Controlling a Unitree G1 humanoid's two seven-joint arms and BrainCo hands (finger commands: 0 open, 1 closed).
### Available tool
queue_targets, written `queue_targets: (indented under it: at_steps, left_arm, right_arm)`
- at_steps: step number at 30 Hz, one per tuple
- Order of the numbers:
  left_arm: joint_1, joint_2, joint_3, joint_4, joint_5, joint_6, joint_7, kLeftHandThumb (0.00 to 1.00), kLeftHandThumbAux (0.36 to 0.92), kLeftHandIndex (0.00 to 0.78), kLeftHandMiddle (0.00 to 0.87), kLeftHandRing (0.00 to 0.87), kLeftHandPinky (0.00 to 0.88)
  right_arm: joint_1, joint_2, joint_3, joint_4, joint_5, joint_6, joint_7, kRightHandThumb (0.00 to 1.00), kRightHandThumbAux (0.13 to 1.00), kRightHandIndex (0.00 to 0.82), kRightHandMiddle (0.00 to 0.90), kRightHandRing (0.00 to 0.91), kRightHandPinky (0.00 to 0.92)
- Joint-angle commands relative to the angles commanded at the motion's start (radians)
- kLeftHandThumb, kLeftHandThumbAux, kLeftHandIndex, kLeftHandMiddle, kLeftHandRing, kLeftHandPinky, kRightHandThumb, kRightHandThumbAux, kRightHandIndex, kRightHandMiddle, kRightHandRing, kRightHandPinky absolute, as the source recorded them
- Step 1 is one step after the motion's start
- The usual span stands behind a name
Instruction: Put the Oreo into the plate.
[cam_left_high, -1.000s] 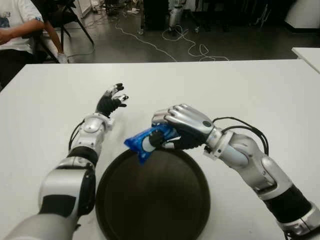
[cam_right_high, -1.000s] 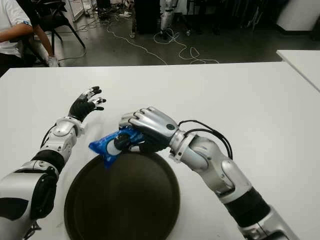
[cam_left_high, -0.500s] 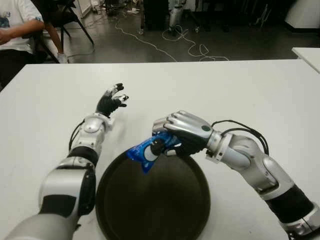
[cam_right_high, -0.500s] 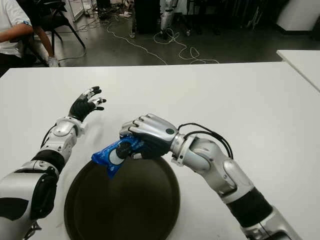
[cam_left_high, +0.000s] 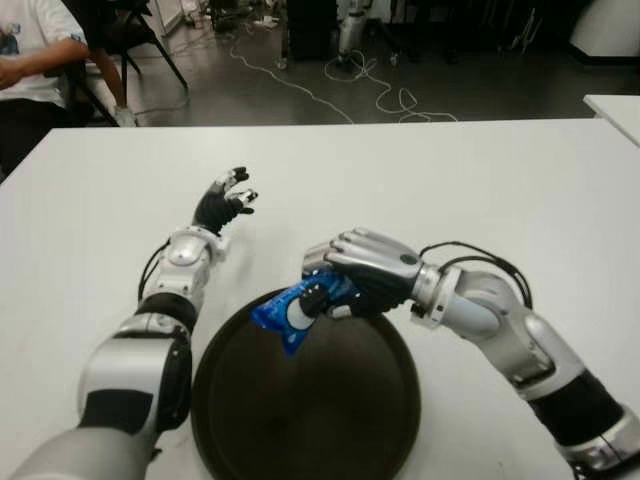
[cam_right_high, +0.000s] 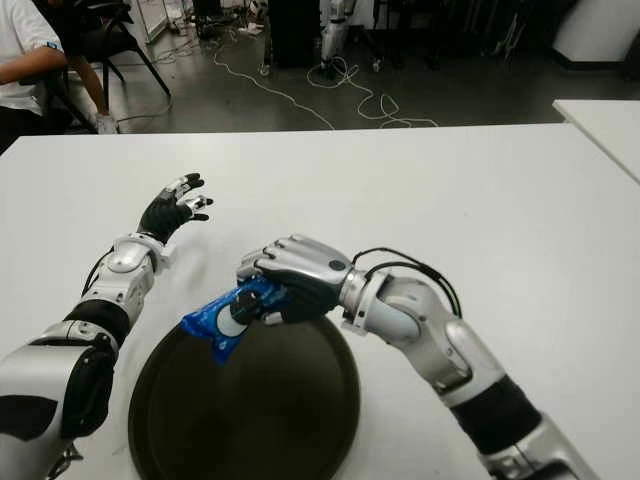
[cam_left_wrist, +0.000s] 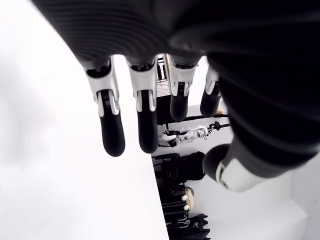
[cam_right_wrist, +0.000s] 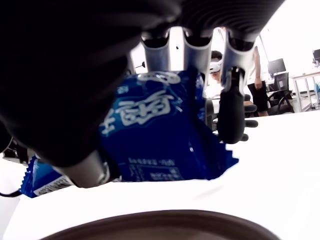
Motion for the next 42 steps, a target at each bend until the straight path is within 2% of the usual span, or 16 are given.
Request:
queue_targets:
  at_steps: [18, 21, 24, 29, 31, 32, 35, 40, 42]
  left_arm:
    - [-0.001, -0.004, 0.0, -0.002, 0.001, 0.0, 0.011, 0.226, 0.646, 0.046, 0.112, 0.227, 0.316]
    - [-0.002, -0.005, -0.003, -0.003, 0.004, 0.003, 0.014, 0.217, 0.649, 0.044, 0.117, 0.224, 0.312]
    - [-0.003, -0.005, -0.006, -0.002, 0.005, 0.006, 0.016, 0.215, 0.648, 0.041, 0.118, 0.225, 0.31]
    - [-0.003, -0.006, -0.005, -0.001, 0.002, 0.007, 0.016, 0.219, 0.651, 0.037, 0.117, 0.232, 0.312]
    - [-0.003, -0.006, -0.006, -0.001, 0.002, 0.006, 0.016, 0.216, 0.644, 0.036, 0.122, 0.234, 0.31]
    - [-0.002, -0.006, -0.007, -0.001, 0.002, 0.005, 0.017, 0.212, 0.646, 0.033, 0.124, 0.232, 0.299]
    - [-0.003, -0.007, -0.008, -0.001, 0.003, 0.006, 0.02, 0.206, 0.65, 0.027, 0.119, 0.23, 0.294]
    - [-0.003, -0.009, -0.005, 0.0, 0.0, 0.006, 0.024, 0.211, 0.65, 0.03, 0.111, 0.232, 0.31]
    - [-0.003, -0.009, -0.005, 0.001, 0.0, 0.006, 0.024, 0.212, 0.648, 0.032, 0.11, 0.233, 0.316]
  right_arm:
    - [0.009, 0.041, -0.021, 0.052, 0.165, -0.069, 0.01, 0.691, 0.73, 0.428, 0.646, 0.635, 0.599]
    - [0.001, 0.06, -0.011, 0.159, 0.17, -0.131, -0.018, 0.691, 0.73, 0.428, 0.637, 0.627, 0.597]
    - [-0.012, 0.073, -0.011, 0.203, 0.186, -0.154, -0.014, 0.691, 0.73, 0.426, 0.589, 0.581, 0.559]
    - [-0.011, 0.079, -0.018, 0.202, 0.218, -0.152, 0.014, 0.692, 0.732, 0.424, 0.537, 0.53, 0.517]
    - [-0.009, 0.082, -0.018, 0.207, 0.231, -0.138, 0.027, 0.692, 0.733, 0.423, 0.493, 0.48, 0.477]
    - [-0.009, 0.083, -0.018, 0.208, 0.237, -0.129, 0.033, 0.692, 0.734, 0.422, 0.444, 0.418, 0.409]
    - [-0.005, 0.082, -0.022, 0.199, 0.254, -0.1, 0.055, 0.691, 0.734, 0.42, 0.359, 0.312, 0.286]
    - [0.001, 0.088, -0.032, 0.179, 0.267, -0.063, 0.068, 0.691, 0.734, 0.419, 0.288, 0.223, 0.169]
    - [0.004, 0.09, -0.035, 0.174, 0.267, -0.054, 0.067, 0.691, 0.734, 0.419, 0.275, 0.207, 0.148]
